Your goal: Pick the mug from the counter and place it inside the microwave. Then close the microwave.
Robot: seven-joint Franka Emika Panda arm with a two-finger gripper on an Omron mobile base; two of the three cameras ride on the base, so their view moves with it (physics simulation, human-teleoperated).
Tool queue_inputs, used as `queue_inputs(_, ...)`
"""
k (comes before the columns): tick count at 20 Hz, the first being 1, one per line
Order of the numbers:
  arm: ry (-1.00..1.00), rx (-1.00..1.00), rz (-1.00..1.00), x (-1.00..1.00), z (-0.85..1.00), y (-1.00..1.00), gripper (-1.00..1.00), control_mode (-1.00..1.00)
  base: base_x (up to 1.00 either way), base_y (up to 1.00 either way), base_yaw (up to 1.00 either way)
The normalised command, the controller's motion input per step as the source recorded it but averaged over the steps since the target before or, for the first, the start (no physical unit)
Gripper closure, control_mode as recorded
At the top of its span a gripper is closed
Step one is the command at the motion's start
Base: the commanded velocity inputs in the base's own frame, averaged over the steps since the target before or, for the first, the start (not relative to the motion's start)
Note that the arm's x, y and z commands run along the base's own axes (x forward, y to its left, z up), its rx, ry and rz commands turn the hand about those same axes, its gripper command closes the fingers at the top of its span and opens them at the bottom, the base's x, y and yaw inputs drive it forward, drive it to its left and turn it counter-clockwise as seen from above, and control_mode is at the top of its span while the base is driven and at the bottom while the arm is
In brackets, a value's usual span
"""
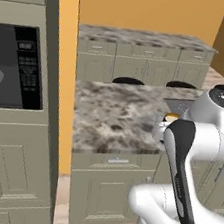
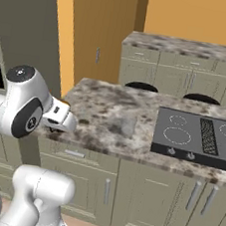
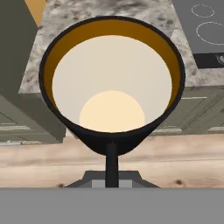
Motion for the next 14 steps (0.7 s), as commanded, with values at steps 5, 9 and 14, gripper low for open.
queue_inputs(5, 0.00, 0.00, 0.00, 0.00, 0.00, 0.00, 1.00, 1.00, -0.82, 0.36, 0.18)
queue_inputs(9, 0.00, 0.00, 0.00, 0.00, 0.00, 0.00, 1.00, 1.00, -0.28, 0.73, 0.25)
queue_inputs(14, 0.00, 0.00, 0.00, 0.00, 0.00, 0.00, 1.00, 1.00, 0.03, 0.99, 0.28)
